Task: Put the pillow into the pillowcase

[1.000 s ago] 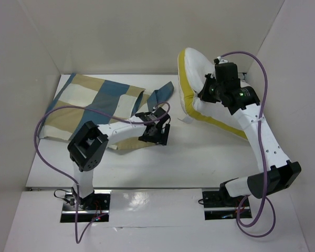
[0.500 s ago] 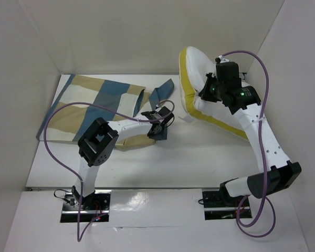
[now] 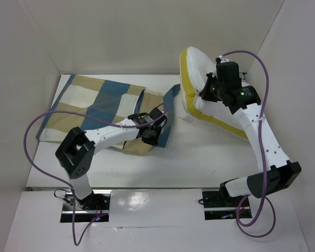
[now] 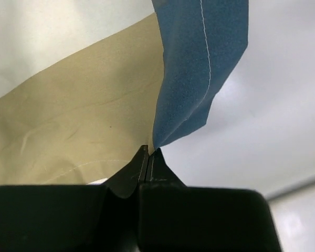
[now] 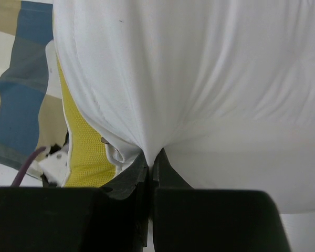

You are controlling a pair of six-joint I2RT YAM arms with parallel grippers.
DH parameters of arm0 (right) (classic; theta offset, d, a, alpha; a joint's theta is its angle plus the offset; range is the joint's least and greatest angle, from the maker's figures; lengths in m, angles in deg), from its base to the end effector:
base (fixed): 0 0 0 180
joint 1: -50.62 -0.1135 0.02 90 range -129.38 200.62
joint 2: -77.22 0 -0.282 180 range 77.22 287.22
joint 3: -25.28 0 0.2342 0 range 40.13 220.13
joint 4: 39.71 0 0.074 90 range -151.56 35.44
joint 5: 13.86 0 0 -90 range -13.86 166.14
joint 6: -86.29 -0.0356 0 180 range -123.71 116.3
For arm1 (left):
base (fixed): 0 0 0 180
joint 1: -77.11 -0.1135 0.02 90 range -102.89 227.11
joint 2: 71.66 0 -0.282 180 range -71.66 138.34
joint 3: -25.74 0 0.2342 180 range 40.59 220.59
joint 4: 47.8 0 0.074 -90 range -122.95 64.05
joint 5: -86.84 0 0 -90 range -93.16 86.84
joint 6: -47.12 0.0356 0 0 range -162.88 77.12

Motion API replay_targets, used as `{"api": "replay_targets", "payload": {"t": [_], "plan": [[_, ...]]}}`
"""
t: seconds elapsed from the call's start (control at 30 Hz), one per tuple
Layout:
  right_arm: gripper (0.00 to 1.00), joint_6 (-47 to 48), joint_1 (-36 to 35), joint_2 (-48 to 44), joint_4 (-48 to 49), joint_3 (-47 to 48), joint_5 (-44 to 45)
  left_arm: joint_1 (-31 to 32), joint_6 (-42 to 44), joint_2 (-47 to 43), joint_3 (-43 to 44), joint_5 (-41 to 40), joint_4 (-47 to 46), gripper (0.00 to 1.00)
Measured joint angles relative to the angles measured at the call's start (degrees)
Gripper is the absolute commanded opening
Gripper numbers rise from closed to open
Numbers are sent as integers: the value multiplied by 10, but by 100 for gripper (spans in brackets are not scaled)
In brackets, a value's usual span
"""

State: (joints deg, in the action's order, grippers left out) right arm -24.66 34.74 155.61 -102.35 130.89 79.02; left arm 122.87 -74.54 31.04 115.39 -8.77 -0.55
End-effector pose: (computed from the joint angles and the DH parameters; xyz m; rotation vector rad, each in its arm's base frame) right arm 0.2513 0.0696 0.4334 0.1261 2.2012 0.3067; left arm 0.2567 -0.2586 0.2407 0.2919 2.6412 -0.3390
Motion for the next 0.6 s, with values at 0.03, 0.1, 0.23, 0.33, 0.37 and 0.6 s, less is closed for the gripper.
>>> {"api": "replay_targets", "payload": {"t": [0.03,0.1,0.23,0.33,0.37,0.6], "plan": [[0,0,1,1,0,0,1,8,3,-16,-5,6,6,0],[0,0,3,3,0,0,3,34,7,-40,-10,20,23,18],[0,2,4,8,0,0,3,78,15,-49,-14,57,56,100],[0,5,4,9,0,0,3,83,13,-50,-17,75,93,99],[0,5,4,9,0,0,3,79,14,-51,-16,75,103,89],[0,9,4,9,1,0,-1,-36,23,-77,35,68,124,16]]}}
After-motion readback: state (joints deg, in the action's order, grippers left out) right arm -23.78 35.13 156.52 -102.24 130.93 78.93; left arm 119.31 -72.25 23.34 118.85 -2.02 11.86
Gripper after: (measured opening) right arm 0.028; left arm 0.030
